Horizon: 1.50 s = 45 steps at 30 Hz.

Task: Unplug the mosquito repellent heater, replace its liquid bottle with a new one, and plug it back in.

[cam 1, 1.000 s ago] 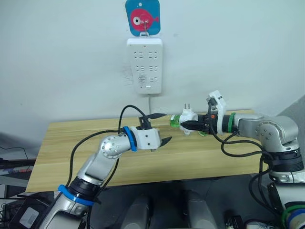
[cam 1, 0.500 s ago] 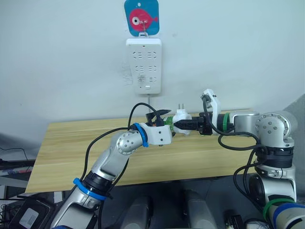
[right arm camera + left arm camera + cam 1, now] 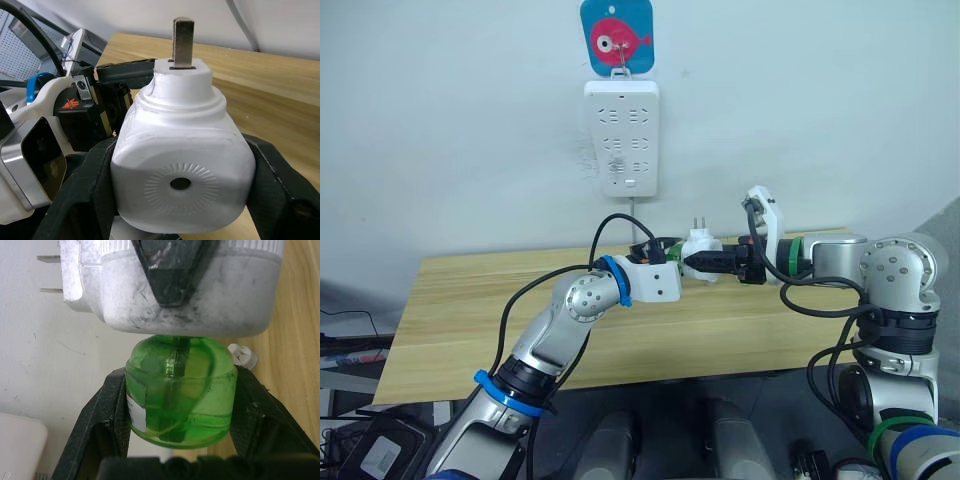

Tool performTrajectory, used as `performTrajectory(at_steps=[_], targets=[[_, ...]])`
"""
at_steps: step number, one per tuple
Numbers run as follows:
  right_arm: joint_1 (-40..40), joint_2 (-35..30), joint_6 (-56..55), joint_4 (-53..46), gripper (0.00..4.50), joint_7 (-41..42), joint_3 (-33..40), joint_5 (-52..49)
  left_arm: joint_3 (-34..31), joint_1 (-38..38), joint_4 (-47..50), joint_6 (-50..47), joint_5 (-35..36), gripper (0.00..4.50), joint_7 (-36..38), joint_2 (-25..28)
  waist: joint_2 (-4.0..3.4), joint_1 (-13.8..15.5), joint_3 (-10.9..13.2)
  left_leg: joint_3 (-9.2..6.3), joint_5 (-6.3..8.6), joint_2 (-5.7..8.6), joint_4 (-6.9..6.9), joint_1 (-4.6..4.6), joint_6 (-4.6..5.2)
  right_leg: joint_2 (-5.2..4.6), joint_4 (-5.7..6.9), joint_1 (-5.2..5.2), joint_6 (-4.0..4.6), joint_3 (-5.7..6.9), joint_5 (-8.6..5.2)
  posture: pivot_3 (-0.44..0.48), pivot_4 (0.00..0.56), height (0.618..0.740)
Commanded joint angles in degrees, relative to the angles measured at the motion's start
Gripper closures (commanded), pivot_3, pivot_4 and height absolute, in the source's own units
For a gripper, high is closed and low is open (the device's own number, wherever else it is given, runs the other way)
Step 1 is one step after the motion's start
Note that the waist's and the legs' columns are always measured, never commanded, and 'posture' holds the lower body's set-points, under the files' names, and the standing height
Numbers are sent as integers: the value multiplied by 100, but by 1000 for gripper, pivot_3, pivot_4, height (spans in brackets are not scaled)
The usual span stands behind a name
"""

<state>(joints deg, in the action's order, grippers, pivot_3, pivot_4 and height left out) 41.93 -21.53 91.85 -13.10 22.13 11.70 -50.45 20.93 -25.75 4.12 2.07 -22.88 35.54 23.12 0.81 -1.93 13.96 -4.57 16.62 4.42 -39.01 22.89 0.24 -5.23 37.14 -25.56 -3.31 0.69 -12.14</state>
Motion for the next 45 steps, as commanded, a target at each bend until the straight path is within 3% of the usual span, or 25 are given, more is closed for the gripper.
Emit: performTrajectory(at_steps=[1,7,11,17,26,32,35,38,43,45], targets=[[-217,-103,-572,-671,9,217,161,-135,-186,182,152,-116,349,2198,-120,-197,0,9,0,-1,0,0,0,0,0,0,0,0,0,1,0,-90,232,740],[-1391,-552,-2276,-1991,0,751,188,76,-711,766,183,-568,1473,2198,-419,-1018,0,17,-1,-4,1,5,0,1,2,4,-6,2,-11,3,6,-93,219,740],[-2072,-307,-3264,-2596,0,414,-155,540,-1291,943,443,-971,2522,2198,-639,-1703,2,6,-5,5,0,-2,-4,-3,0,4,-2,2,-11,1,6,-109,207,740],[-2478,238,-4339,-2644,0,-86,-938,1402,-1398,923,839,-1511,3242,2198,-590,-1915,-1,-7,-55,20,-1,-2,-6,-14,-1,17,3,4,-11,-5,6,-124,193,740],[-1889,1067,-4890,-1911,0,-568,-1346,1782,-1196,863,1041,-1796,3379,2198,-549,-1713,4,-21,-148,19,-1,1,-3,-15,-1,20,-3,5,-11,-6,6,-125,182,740],[-1836,1257,-4935,-1737,0,-661,-1401,1818,-1100,917,1101,-1800,3353,2198,-666,-1638,6,-21,-172,15,0,3,-1,-15,-1,20,-4,5,-10,-6,7,-114,186,740],[-1861,1221,-4877,-1739,558,-598,-1456,1803,-1093,962,1128,-1809,3351,2198,-687,-1612,5,-27,-172,14,0,1,-1,-15,-1,20,-1,4,-10,-5,7,-110,193,740],[-1893,1211,-4814,-1750,1509,-587,-1454,1749,-1089,969,1131,-1802,3353,2198,-716,-1593,5,-26,-172,14,0,1,-1,-16,-1,21,-1,5,-10,-6,7,-107,196,740],[-1867,1265,-4714,-1733,1505,-615,-1415,1590,-1071,954,1102,-1760,3338,2198,-765,-1575,5,-26,-172,13,0,1,-1,-16,-1,20,-1,5,-10,-5,7,-105,200,740],[-1844,1255,-4778,-1714,1505,-602,-1388,1621,-1091,1005,1142,-1778,3403,1477,-732,-1564,5,-26,-172,14,0,1,-1,-15,-1,20,-1,5,-10,-5,7,-103,203,740]])
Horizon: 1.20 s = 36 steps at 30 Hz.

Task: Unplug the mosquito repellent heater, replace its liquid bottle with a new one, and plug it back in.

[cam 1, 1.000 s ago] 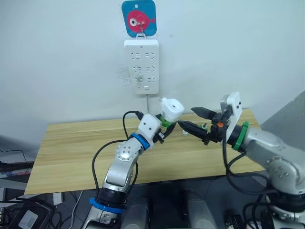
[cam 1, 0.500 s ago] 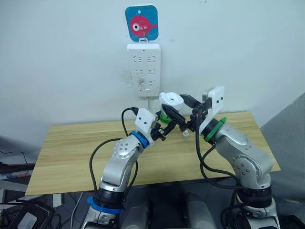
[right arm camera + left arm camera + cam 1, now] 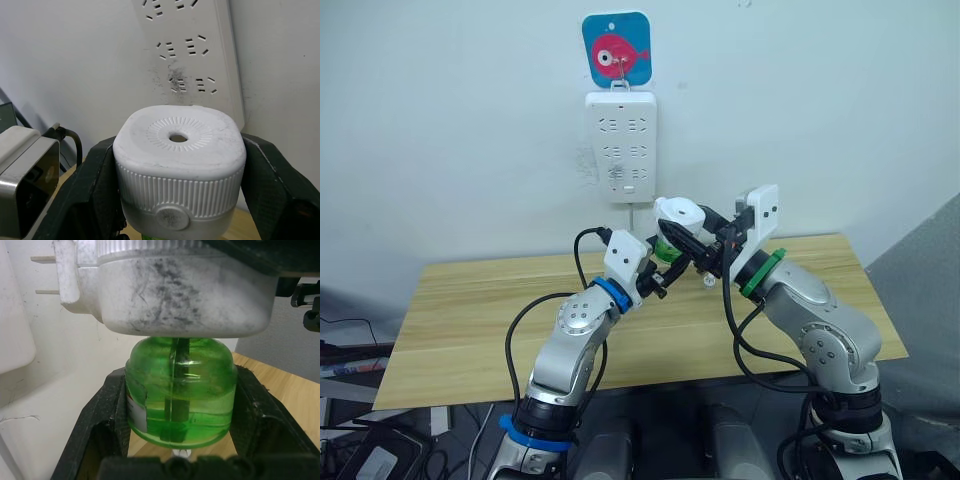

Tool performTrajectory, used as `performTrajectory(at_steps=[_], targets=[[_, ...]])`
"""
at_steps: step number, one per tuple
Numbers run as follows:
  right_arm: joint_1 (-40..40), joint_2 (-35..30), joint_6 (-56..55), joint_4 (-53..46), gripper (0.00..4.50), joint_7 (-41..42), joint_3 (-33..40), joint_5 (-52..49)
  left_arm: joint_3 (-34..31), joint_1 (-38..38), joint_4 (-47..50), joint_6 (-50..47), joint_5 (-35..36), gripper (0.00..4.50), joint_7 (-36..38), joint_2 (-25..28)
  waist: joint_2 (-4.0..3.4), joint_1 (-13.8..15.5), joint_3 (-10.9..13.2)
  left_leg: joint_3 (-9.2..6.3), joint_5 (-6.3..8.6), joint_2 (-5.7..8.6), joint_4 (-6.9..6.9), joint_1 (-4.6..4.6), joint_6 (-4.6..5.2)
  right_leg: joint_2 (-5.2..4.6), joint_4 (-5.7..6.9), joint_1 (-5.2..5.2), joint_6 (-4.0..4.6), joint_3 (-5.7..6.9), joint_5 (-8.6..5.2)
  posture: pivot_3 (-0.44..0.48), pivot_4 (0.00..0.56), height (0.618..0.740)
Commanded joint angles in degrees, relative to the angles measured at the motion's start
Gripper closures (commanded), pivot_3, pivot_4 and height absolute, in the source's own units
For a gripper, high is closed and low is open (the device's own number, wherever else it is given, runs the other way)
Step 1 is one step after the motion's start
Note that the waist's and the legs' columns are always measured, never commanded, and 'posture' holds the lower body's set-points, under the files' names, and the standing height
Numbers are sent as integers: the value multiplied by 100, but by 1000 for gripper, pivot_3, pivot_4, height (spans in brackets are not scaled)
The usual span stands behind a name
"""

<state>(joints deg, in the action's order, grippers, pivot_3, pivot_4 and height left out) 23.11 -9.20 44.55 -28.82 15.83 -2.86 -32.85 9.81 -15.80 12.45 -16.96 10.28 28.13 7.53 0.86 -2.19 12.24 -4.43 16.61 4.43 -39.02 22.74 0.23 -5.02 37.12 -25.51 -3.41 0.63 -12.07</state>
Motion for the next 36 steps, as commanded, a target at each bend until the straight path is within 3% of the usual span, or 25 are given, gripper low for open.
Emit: performTrajectory(at_steps=[1,5,10,16,25,36], targets=[[45,-12,-98,-133,1505,54,60,-87,5,46,342,112,131,1255,36,7,0,0,0,0,0,0,0,0,0,0,-1,0,0,0,0,-103,203,740],[-24,-251,-416,-33,1505,181,76,191,-242,352,594,-102,472,18,172,196,0,-6,0,0,0,0,1,0,1,0,-1,0,0,-1,0,-101,202,740],[11,-314,-578,107,1506,-61,333,376,-898,601,979,-195,637,0,82,704,-1,-18,0,1,0,-6,4,-3,0,0,0,-1,0,-2,0,-88,209,740],[-138,-605,-776,89,1505,38,198,717,-1666,-402,313,-329,881,0,222,1402,0,49,0,-3,0,0,0,-3,1,4,-5,6,0,3,0,-76,214,740],[98,-513,-680,96,1505,45,278,589,-1689,-2170,-1552,21,936,0,958,1702,0,1,1,-6,0,0,4,-8,0,4,-4,7,0,6,0,-106,213,740],[159,-363,-388,-186,1505,-195,395,393,-1372,-2725,-2625,459,849,0,1631,1563,1,-42,0,-10,0,2,5,-5,0,1,-4,6,0,6,0,-143,201,740]])
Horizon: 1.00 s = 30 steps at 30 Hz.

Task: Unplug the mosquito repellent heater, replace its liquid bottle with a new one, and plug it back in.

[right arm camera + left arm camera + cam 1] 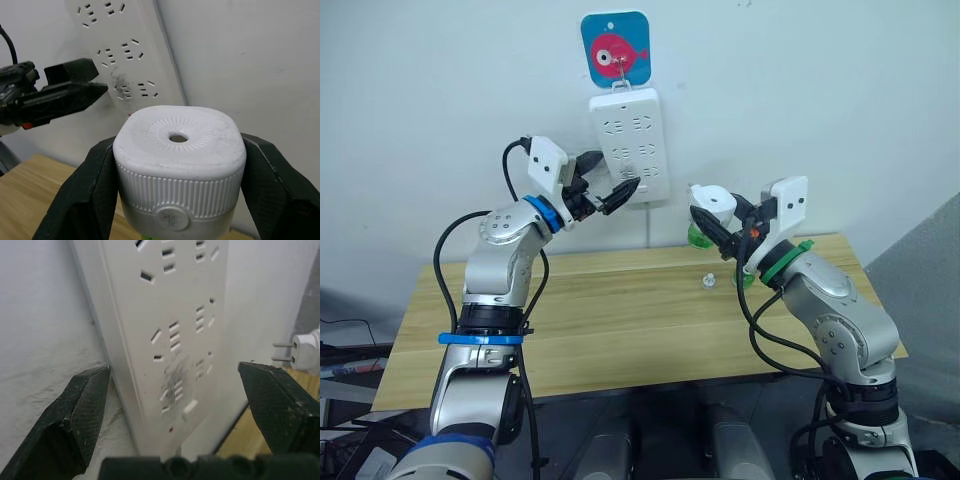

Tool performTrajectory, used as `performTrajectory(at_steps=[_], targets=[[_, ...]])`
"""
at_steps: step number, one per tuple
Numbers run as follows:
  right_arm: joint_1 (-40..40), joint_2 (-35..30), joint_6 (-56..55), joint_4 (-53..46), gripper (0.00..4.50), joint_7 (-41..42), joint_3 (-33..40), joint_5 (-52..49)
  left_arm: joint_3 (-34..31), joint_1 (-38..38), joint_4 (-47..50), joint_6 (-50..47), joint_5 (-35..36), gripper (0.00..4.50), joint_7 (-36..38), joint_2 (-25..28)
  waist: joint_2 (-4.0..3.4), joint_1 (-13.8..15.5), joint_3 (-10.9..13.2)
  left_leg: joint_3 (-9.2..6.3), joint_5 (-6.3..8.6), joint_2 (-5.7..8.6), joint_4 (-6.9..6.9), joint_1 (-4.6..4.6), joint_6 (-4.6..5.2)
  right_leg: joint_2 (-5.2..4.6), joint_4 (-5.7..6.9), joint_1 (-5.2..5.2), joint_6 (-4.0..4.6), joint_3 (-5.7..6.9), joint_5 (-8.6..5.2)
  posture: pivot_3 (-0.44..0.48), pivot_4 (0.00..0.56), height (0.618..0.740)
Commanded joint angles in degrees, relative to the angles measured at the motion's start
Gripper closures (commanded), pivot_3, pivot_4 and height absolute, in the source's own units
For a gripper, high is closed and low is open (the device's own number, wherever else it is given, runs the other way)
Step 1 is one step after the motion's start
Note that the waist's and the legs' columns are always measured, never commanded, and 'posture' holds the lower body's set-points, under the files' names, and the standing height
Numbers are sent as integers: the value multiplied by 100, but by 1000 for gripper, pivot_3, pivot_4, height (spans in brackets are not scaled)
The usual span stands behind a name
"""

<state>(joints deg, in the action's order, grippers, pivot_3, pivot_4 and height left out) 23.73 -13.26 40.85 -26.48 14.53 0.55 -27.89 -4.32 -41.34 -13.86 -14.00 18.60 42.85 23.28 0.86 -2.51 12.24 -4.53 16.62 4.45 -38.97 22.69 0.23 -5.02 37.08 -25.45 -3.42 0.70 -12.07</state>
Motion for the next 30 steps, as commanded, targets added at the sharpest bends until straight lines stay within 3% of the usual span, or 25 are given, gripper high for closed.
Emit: performTrajectory(at_steps=[1,16,25,30], targets=[[86,58,-2,-452,1505,-78,47,-116,66,-225,-92,190,14,0,222,-26,0,-19,0,0,0,0,0,1,0,0,1,-2,0,-1,0,-143,201,740],[58,34,124,-630,1505,-98,23,-134,104,-1071,-1969,981,-143,0,1072,-159,3,-38,-2,-8,-1,7,-11,2,0,0,3,8,-6,5,4,-176,183,740],[44,14,202,-693,1505,-43,-4,-148,58,-972,-1397,291,215,0,1803,22,3,-150,-2,-8,0,7,-4,14,1,0,3,-12,-10,1,6,-168,187,740],[83,43,218,-672,1506,-20,-128,-138,13,-902,-1238,92,248,1402,1716,-32,3,-218,-2,-7,0,7,-3,15,1,0,3,-14,-10,0,6,-160,192,740]])
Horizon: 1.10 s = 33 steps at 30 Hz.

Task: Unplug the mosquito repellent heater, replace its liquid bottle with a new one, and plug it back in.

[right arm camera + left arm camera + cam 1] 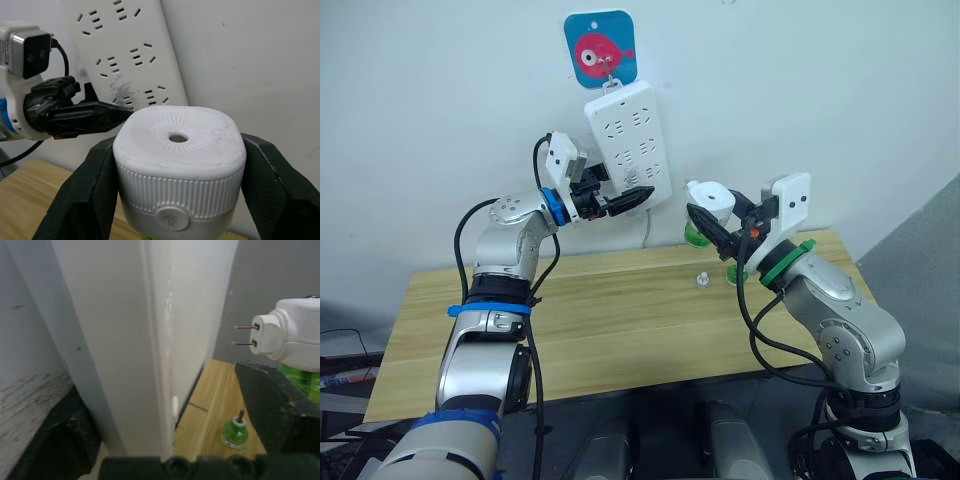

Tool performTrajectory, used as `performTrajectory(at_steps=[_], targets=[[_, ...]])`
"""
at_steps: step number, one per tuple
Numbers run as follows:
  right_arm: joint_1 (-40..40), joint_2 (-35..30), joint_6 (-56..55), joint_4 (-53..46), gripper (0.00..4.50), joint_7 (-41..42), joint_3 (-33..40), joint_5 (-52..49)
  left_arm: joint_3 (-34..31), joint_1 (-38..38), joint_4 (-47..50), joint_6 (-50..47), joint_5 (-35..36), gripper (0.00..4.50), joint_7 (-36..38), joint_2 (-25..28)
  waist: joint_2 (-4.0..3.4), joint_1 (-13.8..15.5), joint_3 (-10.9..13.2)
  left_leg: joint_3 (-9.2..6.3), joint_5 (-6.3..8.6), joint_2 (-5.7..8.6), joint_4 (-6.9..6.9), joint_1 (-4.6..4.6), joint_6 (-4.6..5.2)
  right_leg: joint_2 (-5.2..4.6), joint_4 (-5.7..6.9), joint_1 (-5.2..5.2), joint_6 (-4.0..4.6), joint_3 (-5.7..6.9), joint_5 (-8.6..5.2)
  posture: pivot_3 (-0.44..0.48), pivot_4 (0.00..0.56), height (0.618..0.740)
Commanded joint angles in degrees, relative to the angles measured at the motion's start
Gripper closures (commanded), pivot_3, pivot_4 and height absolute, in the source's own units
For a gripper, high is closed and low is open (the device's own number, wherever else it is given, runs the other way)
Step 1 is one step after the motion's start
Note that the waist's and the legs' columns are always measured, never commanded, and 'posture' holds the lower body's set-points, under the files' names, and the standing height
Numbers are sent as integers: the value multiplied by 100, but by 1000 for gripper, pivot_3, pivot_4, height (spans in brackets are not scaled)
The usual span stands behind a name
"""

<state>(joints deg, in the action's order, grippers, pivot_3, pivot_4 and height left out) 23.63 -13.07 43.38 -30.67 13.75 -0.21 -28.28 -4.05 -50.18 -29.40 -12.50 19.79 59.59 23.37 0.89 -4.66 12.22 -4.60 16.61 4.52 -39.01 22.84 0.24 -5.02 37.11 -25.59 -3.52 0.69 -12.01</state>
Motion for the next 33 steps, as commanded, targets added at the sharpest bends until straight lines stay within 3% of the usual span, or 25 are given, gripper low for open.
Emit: performTrajectory(at_steps=[1,6,17,33], targets=[[119,23,-28,-248,1506,68,-74,-103,-10,-14,341,-121,161,1758,40,-66,0,-4,0,0,0,0,0,0,0,0,0,0,0,-1,0,-160,192,740],[267,-58,-6,-203,1506,189,-279,-22,-39,-6,540,-521,336,3114,102,-95,0,-12,0,0,0,1,0,1,1,0,-2,0,0,-1,0,-162,196,740],[795,200,-23,352,1506,-26,-491,304,51,84,763,-933,366,3125,252,45,0,-14,0,-3,1,2,3,2,1,-1,-3,-2,0,1,0,-157,203,740],[948,341,-188,391,1506,79,-530,485,98,141,834,-986,360,3125,298,75,-1,-18,0,-4,1,2,4,1,1,-1,-2,-3,0,1,0,-161,211,740]])
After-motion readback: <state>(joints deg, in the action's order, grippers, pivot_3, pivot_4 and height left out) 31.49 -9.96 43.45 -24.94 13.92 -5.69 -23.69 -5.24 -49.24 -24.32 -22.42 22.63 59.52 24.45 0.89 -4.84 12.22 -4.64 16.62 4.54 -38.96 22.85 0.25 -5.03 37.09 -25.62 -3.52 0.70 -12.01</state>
